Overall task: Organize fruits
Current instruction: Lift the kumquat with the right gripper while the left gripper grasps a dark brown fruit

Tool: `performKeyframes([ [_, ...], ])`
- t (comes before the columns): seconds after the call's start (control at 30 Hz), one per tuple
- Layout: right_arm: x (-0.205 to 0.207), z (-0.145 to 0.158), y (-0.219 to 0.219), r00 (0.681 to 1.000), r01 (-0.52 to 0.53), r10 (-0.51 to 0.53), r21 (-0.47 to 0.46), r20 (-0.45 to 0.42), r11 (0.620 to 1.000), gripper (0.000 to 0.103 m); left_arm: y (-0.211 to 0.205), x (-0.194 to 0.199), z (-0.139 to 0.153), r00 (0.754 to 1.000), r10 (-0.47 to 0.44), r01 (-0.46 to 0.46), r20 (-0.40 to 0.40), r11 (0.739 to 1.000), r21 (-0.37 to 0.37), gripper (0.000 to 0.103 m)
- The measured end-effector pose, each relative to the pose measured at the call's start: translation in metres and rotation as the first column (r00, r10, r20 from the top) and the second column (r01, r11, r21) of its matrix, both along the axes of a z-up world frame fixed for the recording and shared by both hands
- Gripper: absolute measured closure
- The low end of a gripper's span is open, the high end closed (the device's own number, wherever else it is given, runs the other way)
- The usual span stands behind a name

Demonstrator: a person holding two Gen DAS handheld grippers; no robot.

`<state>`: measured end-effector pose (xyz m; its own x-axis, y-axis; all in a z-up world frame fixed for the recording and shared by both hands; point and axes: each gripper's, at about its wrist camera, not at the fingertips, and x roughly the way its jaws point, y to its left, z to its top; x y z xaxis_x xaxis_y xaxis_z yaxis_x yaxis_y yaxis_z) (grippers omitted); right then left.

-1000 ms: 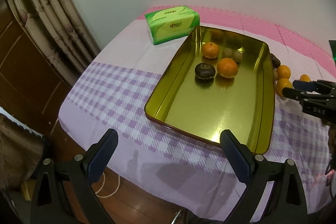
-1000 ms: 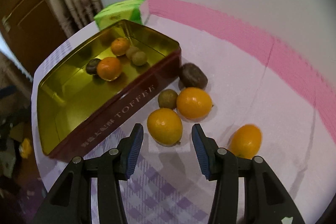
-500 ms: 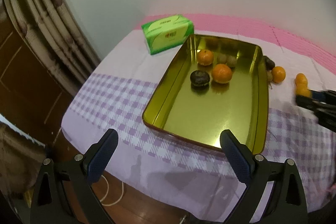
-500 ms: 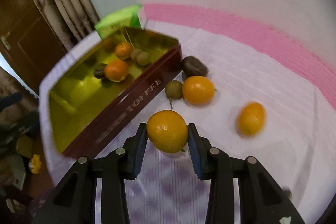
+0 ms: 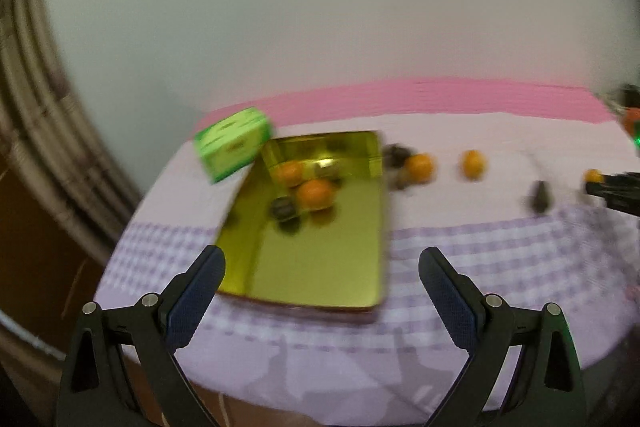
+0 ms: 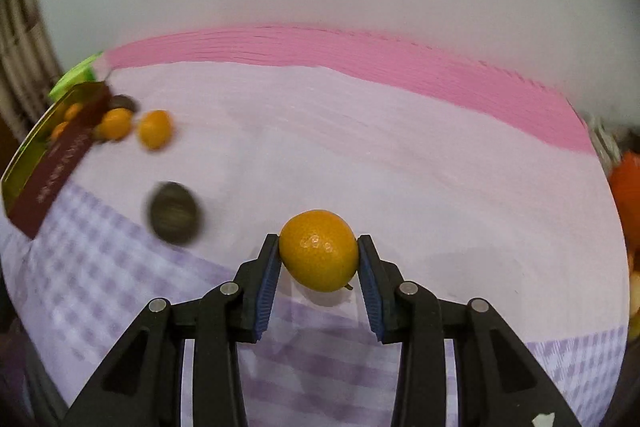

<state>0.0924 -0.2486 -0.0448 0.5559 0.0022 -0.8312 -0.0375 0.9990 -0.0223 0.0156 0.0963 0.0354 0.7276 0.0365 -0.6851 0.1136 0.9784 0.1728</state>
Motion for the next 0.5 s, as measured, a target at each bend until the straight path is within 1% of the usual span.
performKeyframes([
  [0.07,0.001,-0.006,-0.013,1.000,0.031,-0.031,0.001,0.002,1.000,0.068,-0.013,0.001,0.001,0.999,-0.052,0.052,-0.012,0.999,-0.002,0.006],
  [0.2,0.004,-0.012,-0.029,0.998,0.056,-0.056,0.022,0.008,0.998,0.068,-0.034,0.010,0.003,0.984,-0.160,0.153,-0.076,0.984,-0.094,0.006],
  [0.33,0.006,-0.011,-0.033,0.999,0.047,-0.047,0.028,0.021,0.999,0.068,-0.057,0.020,0.006,0.972,-0.216,0.206,-0.096,0.973,-0.106,0.006],
  [0.43,0.007,-0.012,-0.036,0.998,0.050,-0.052,0.050,0.032,0.997,0.068,-0.068,0.035,0.010,0.961,-0.254,0.236,-0.107,0.959,-0.158,0.006],
  [0.5,0.005,-0.015,-0.038,0.998,0.057,-0.060,0.068,0.034,0.996,0.068,-0.075,0.050,0.010,0.951,-0.279,0.253,-0.129,0.949,-0.188,0.006],
])
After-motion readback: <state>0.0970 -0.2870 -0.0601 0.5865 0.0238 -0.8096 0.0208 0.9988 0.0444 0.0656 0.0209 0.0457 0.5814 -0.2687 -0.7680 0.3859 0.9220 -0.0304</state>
